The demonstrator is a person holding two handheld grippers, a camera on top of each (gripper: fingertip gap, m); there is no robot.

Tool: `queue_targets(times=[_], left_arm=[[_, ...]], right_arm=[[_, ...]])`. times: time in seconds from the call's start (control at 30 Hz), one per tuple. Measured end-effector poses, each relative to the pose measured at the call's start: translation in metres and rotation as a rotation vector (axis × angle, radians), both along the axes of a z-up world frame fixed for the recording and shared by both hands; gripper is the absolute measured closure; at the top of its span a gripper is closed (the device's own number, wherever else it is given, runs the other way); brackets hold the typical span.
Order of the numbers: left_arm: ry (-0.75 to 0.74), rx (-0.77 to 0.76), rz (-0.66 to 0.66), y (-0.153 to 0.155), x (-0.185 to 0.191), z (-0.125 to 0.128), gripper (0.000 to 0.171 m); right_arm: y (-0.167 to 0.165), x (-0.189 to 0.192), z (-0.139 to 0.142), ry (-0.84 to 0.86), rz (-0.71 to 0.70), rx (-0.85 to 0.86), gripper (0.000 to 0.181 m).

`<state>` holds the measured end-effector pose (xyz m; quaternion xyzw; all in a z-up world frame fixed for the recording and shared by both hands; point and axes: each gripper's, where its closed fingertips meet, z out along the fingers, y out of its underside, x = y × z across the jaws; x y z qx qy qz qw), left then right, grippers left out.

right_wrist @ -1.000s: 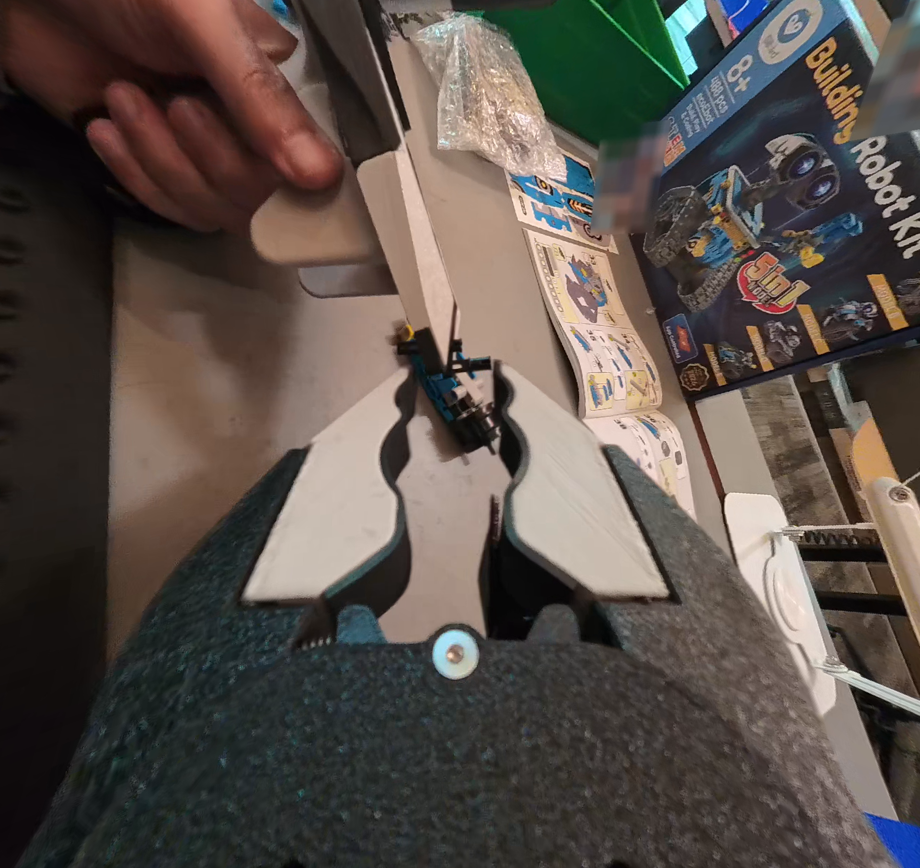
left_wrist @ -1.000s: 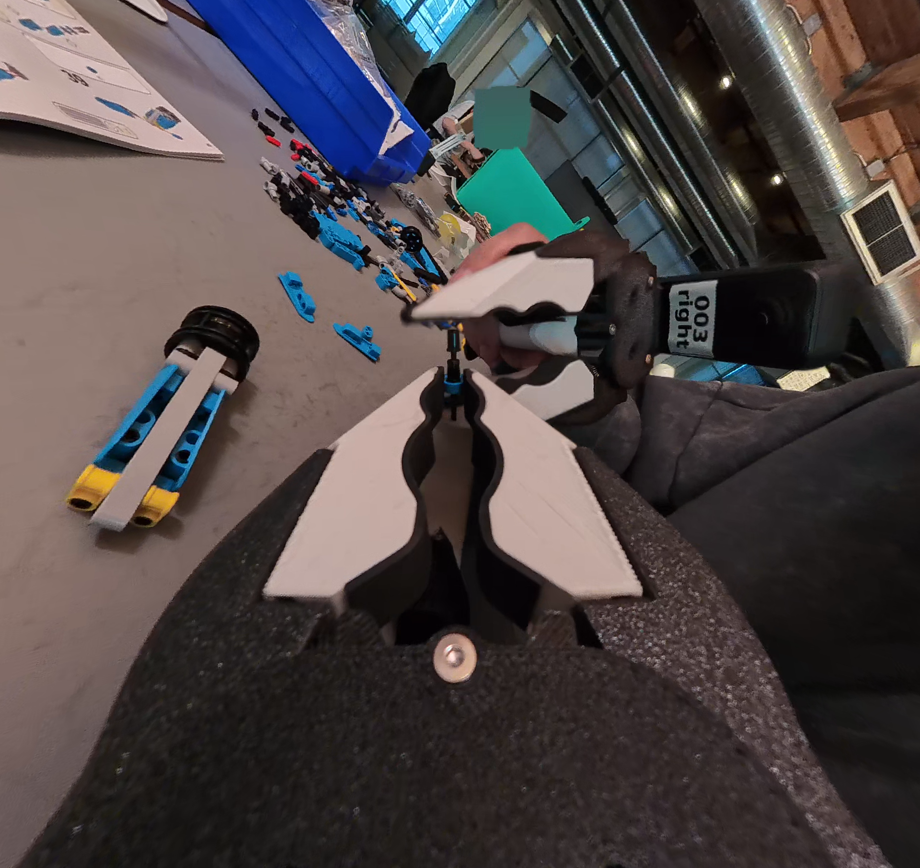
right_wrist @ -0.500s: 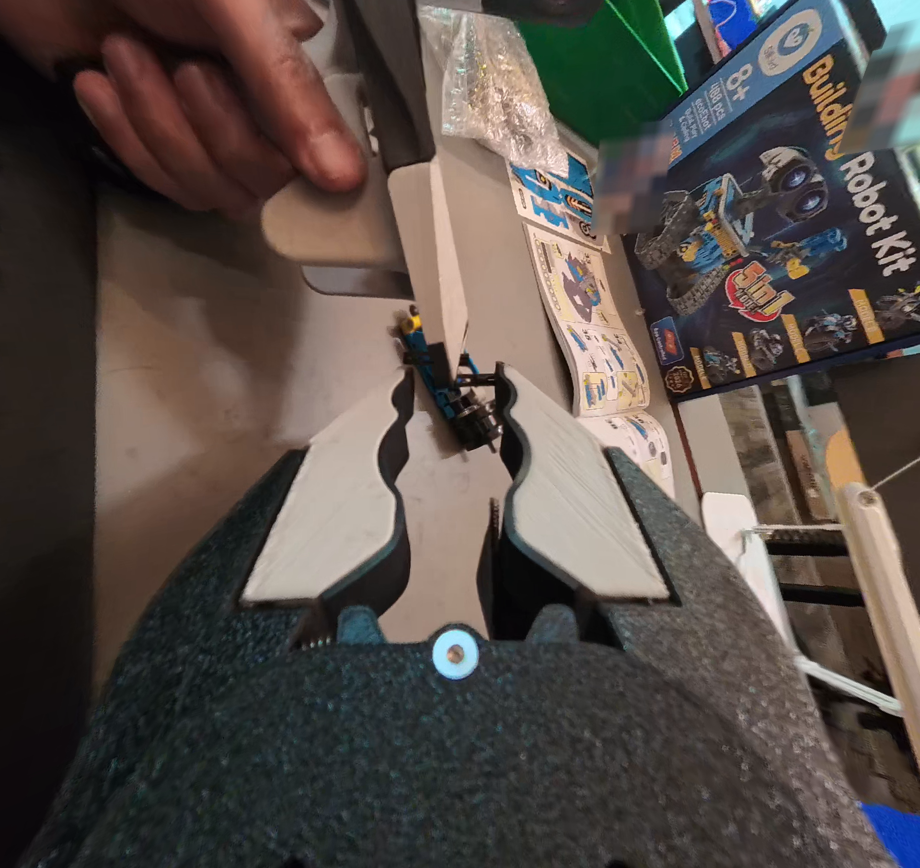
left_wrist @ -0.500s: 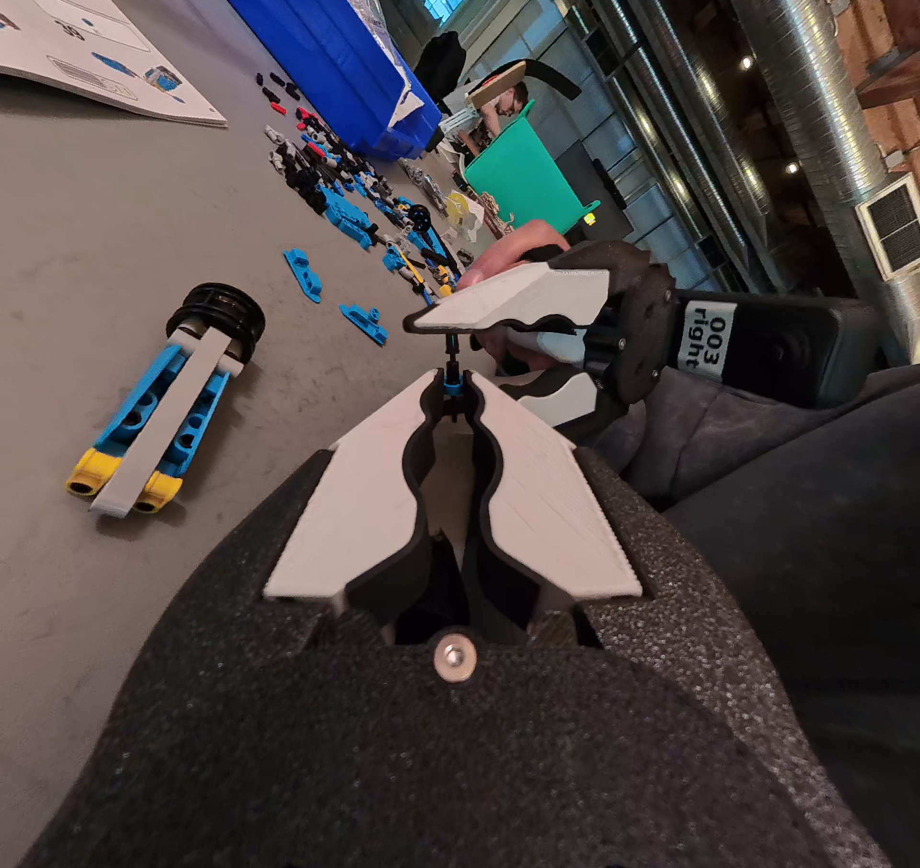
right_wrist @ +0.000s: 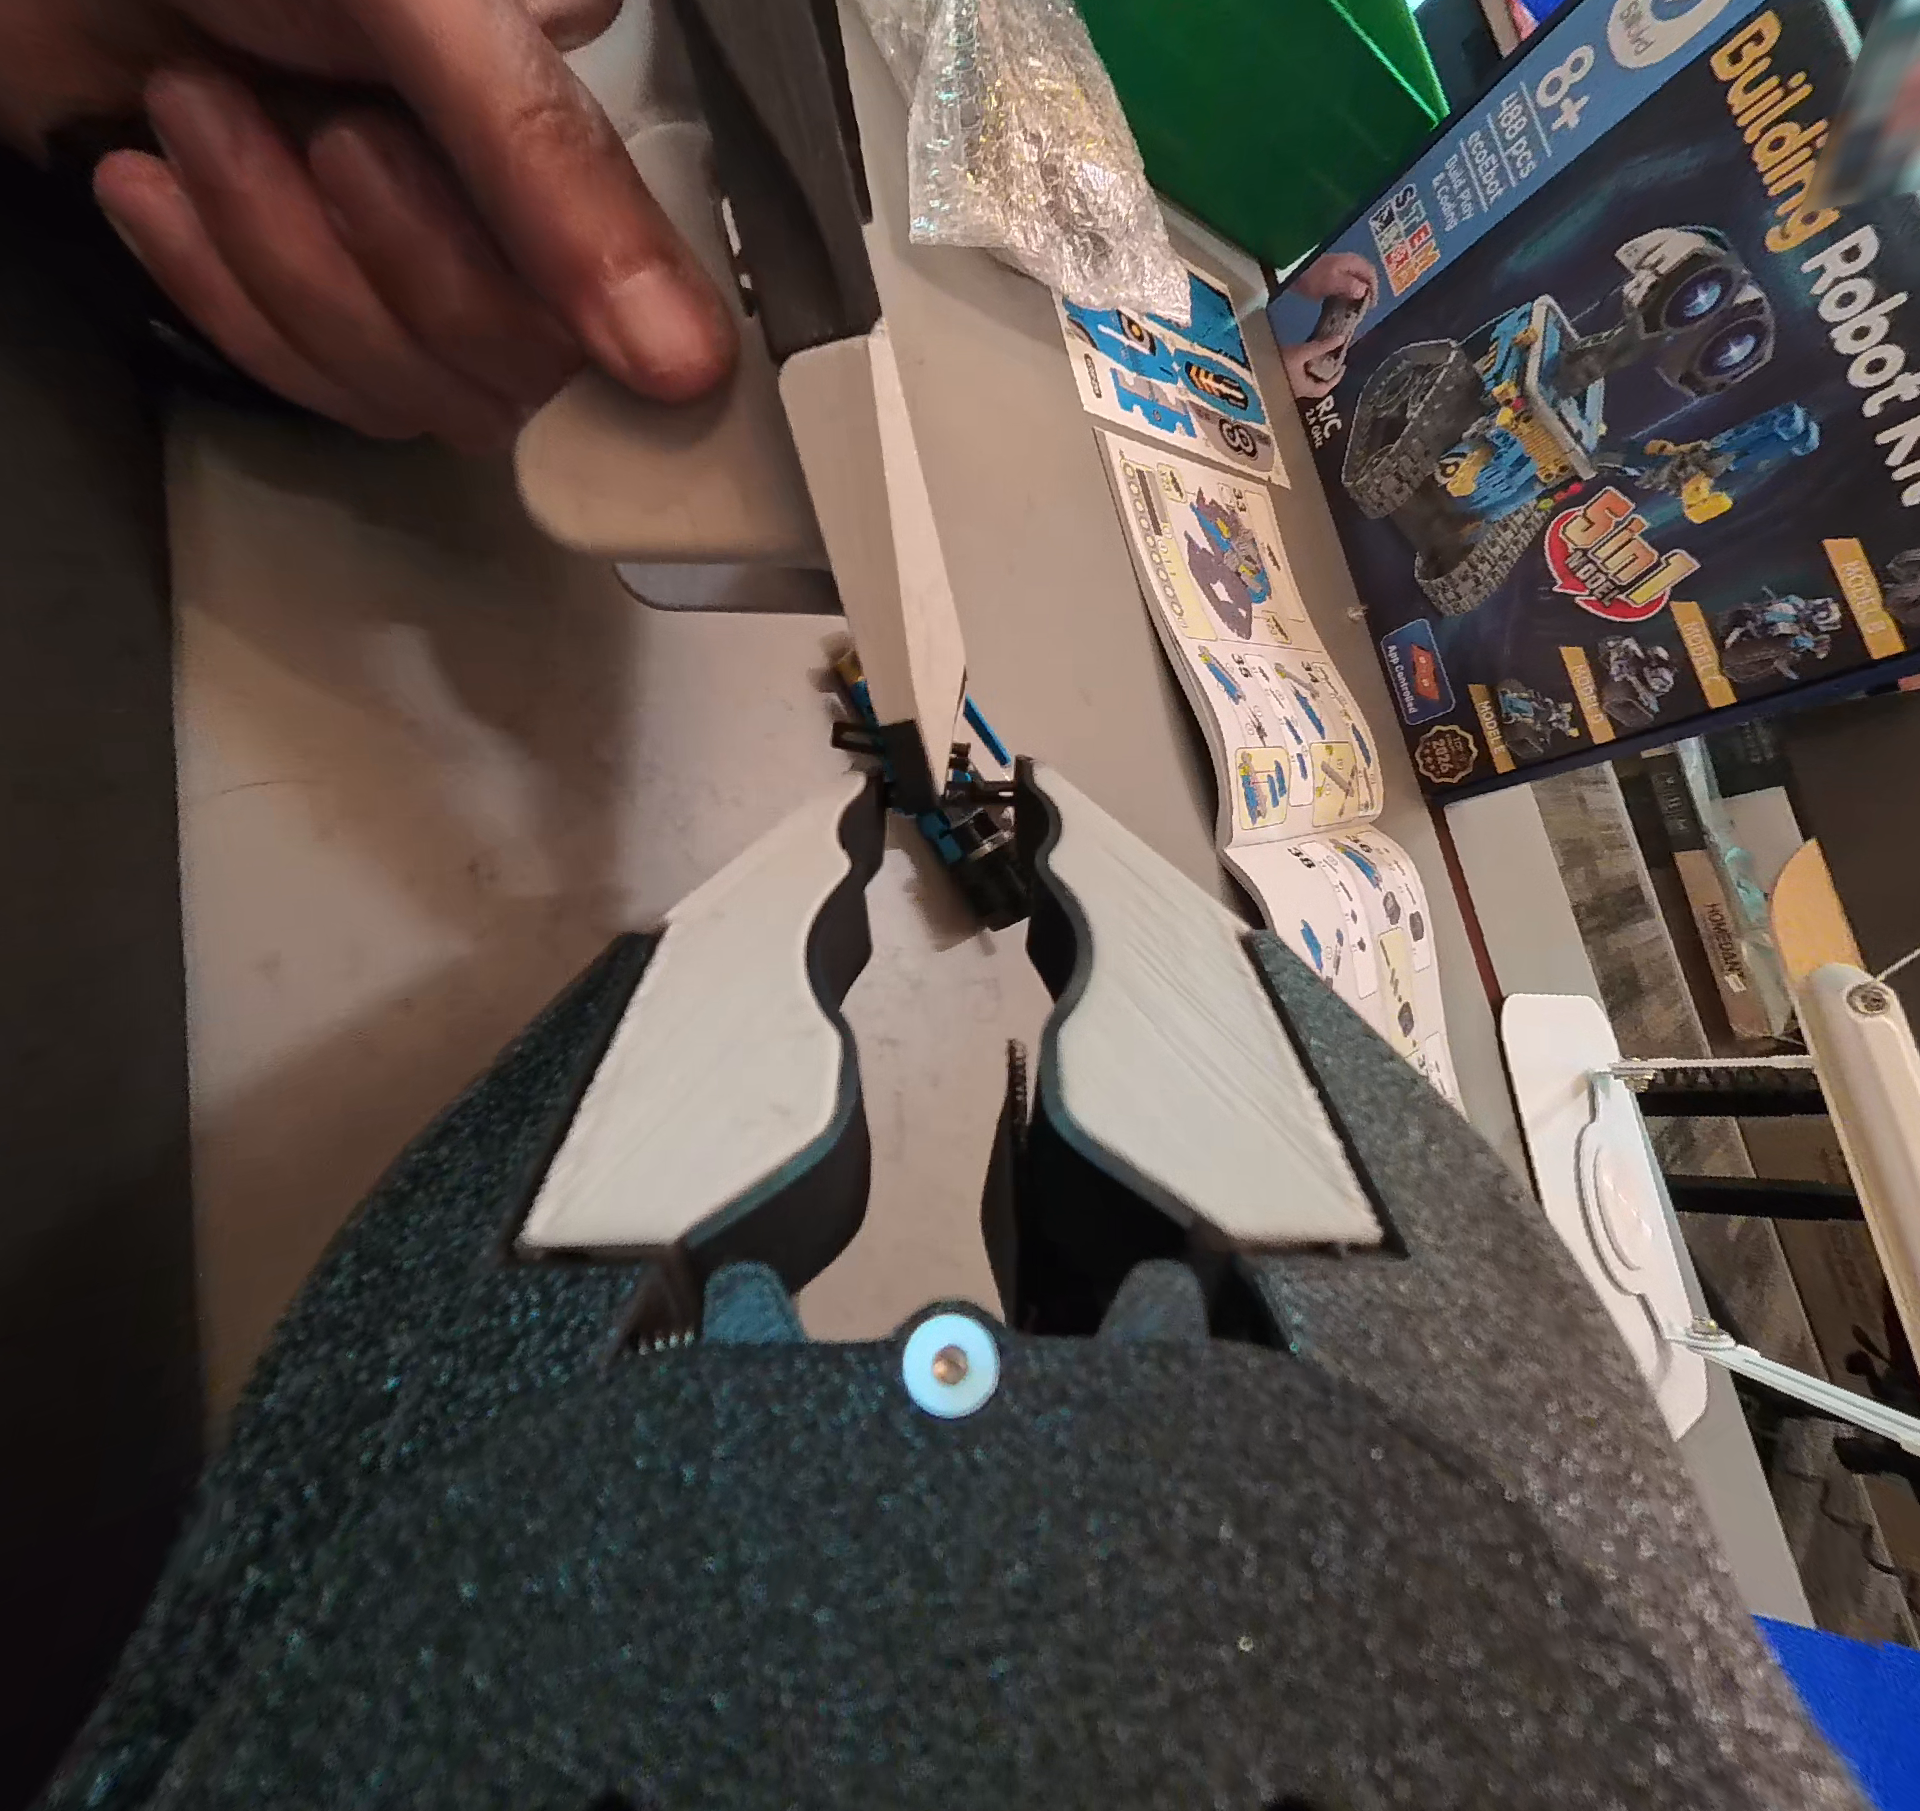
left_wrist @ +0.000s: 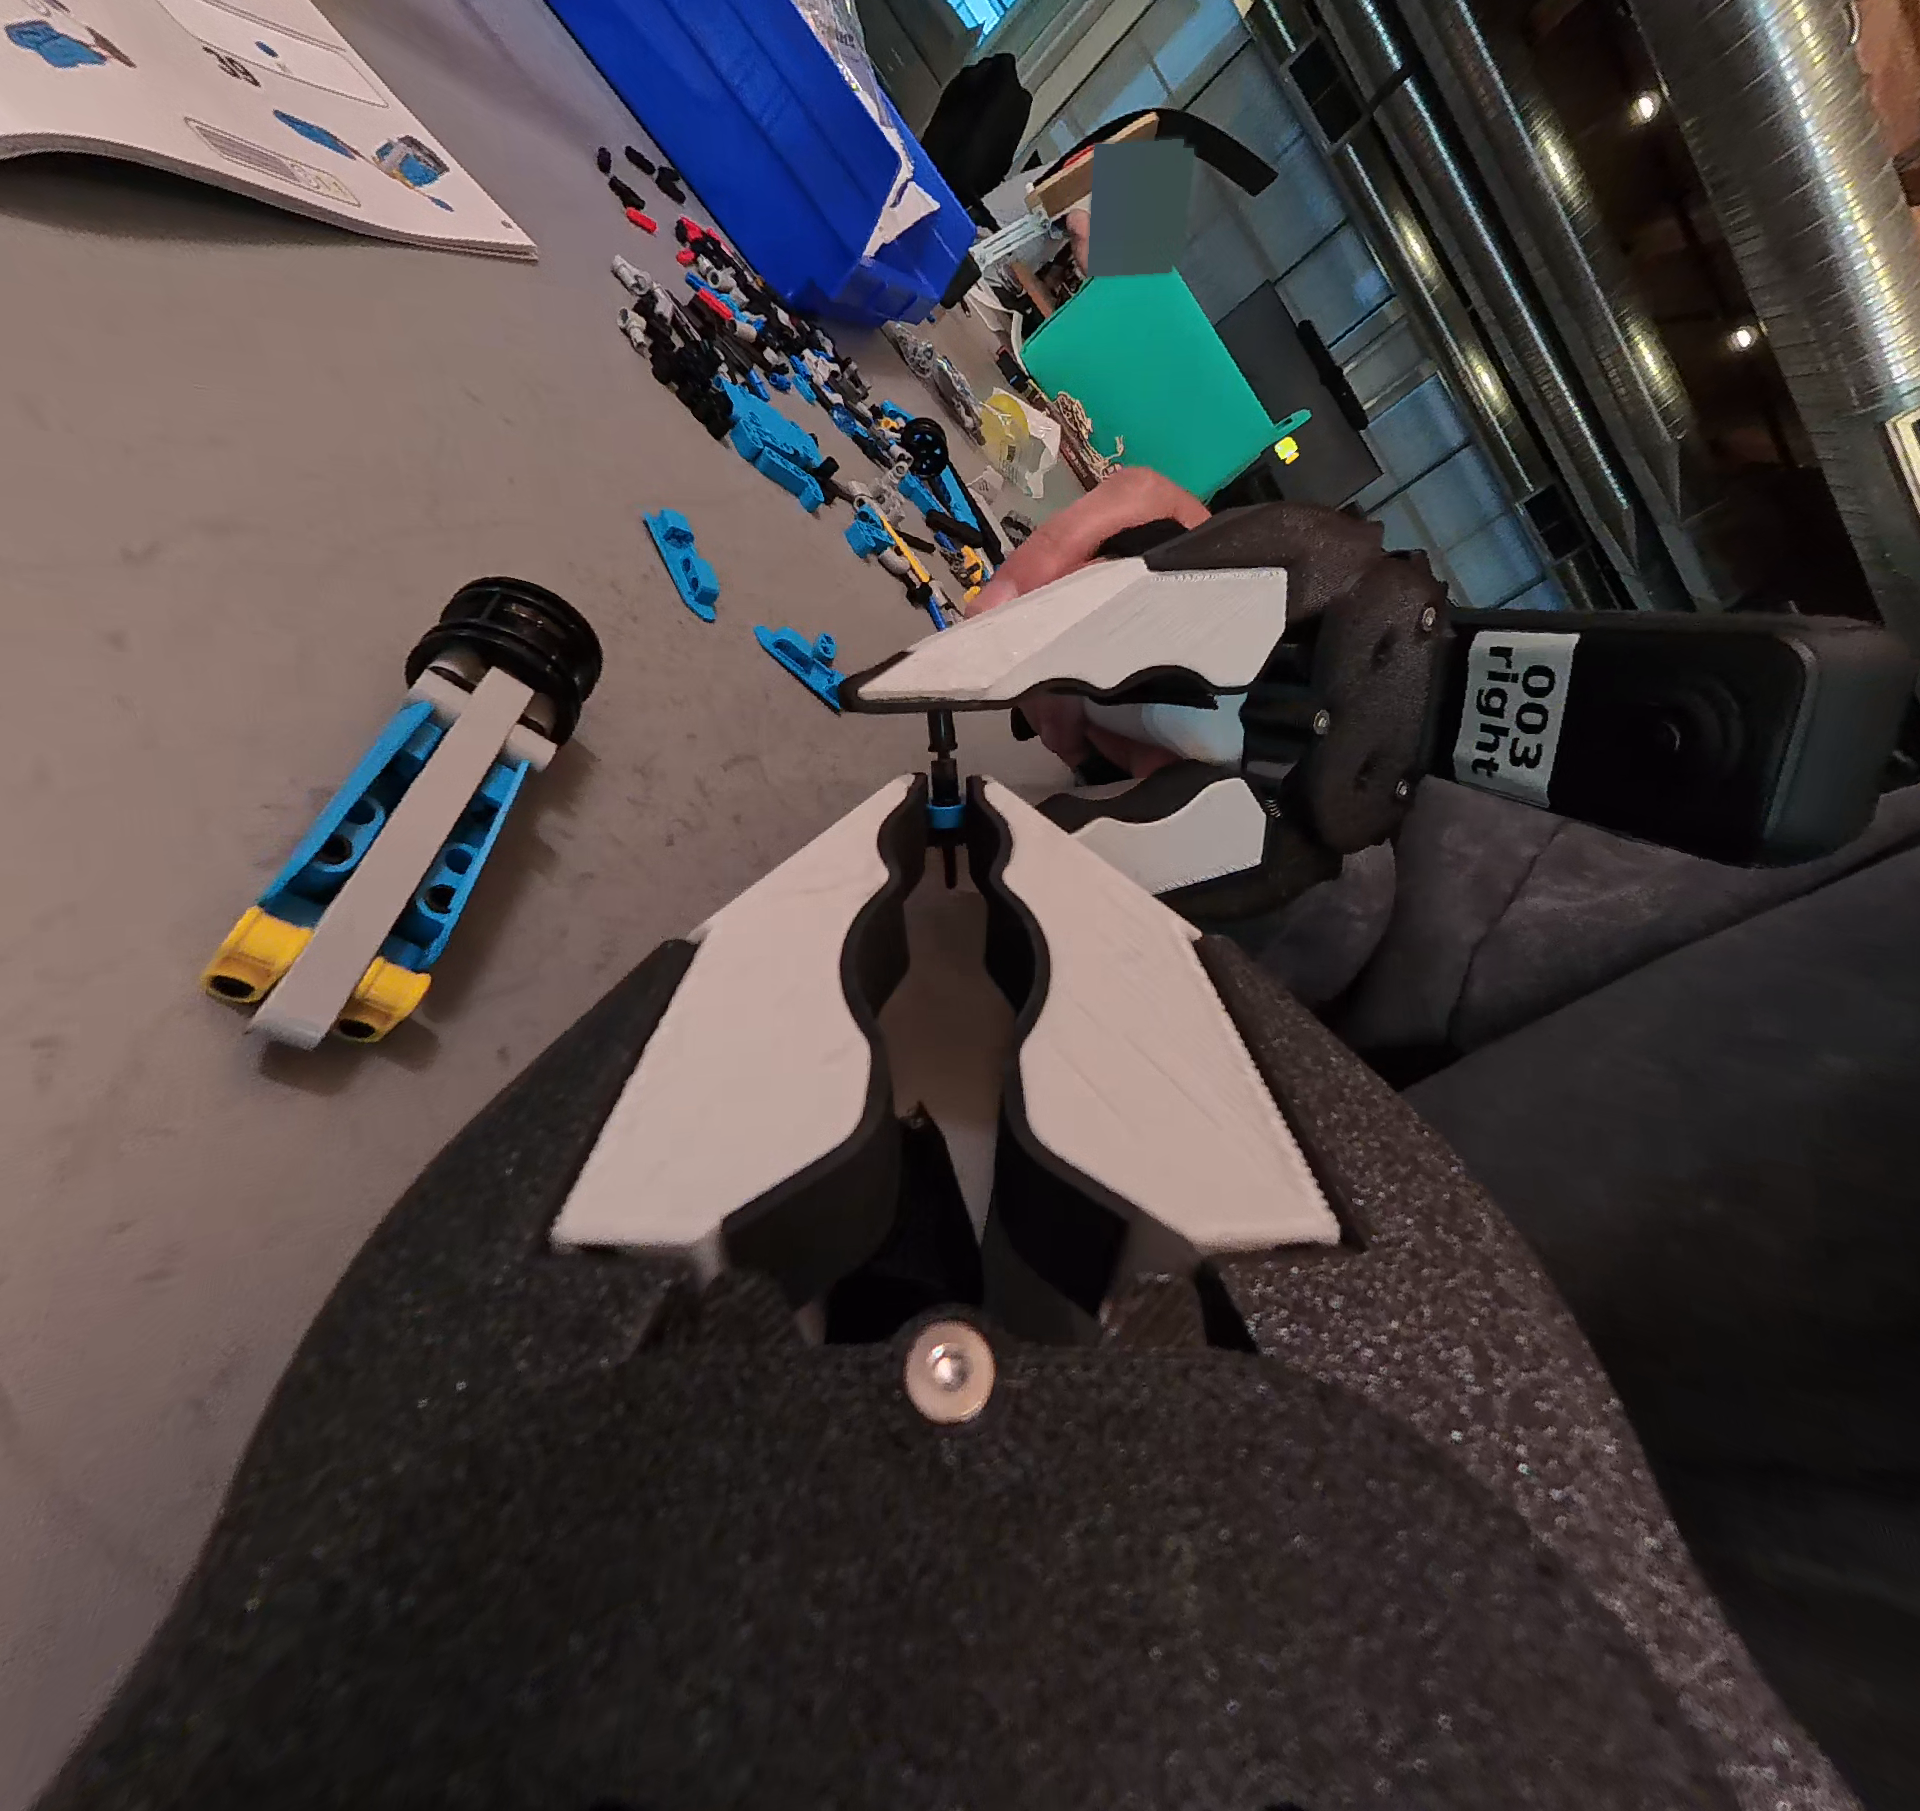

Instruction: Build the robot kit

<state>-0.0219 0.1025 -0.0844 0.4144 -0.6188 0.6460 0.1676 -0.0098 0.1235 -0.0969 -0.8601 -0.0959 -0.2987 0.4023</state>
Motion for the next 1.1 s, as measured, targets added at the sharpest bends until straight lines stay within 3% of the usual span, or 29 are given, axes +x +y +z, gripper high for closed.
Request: queue_targets(times=[0.13,0.17,0.23,0.27,0.3,0.33,0.4,0.53,0.63,0.7,0.8,0.9,1.07,1.1], left_arm=[[-0.004,-0.035,0.055,0.008,0.007,0.004,0.167],[-0.015,-0.102,0.106,0.017,0.014,0.014,0.166],[-0.005,-0.095,0.118,0.019,0.017,0.012,0.167],[-0.036,-0.058,0.108,0.015,0.014,0.012,0.166],[-0.074,-0.049,0.130,0.020,0.016,0.016,0.166],[-0.073,-0.047,0.150,0.027,0.019,0.016,0.166],[-0.042,-0.058,0.169,0.036,0.023,0.012,0.166],[-0.009,-0.114,0.093,0.023,0.017,0.014,0.166],[0.020,-0.218,0.056,0.021,0.012,0.023,0.166],[0.038,-0.288,0.043,0.022,0.010,0.029,0.166],[0.038,-0.307,0.025,0.020,0.008,0.032,0.166],[0.013,-0.277,0.016,0.016,0.005,0.032,0.166],[-0.059,-0.238,0.031,0.015,0.002,0.036,0.165],[-0.063,-0.245,0.026,0.015,0.001,0.038,0.158]], right_arm=[[0.000,-0.001,-0.001,0.042,-0.012,0.002,0.154],[-0.001,-0.007,-0.009,0.073,0.023,-0.033,0.176],[0.021,-0.069,-0.024,0.241,0.246,-0.013,0.181],[0.023,-0.062,-0.028,0.084,0.204,-0.075,0.181],[0.018,-0.030,-0.020,-0.097,0.070,-0.071,0.181],[0.007,-0.011,-0.026,-0.036,0.006,-0.086,0.181],[-0.005,-0.013,-0.035,0.257,0.016,-0.065,0.175],[-0.004,-0.011,-0.024,0.260,0.002,0.026,0.181],[0.004,-0.014,-0.001,0.540,0.031,0.241,0.160],[0.006,-0.015,0.020,0.662,0.071,0.368,0.159],[0.006,-0.014,0.026,0.635,0.069,0.395,0.159],[0.006,-0.016,0.026,0.633,0.077,0.392,0.176],[0.005,-0.019,0.029,0.698,0.103,0.410,0.177],[0.005,-0.018,0.031,0.726,0.107,0.418,0.177]])
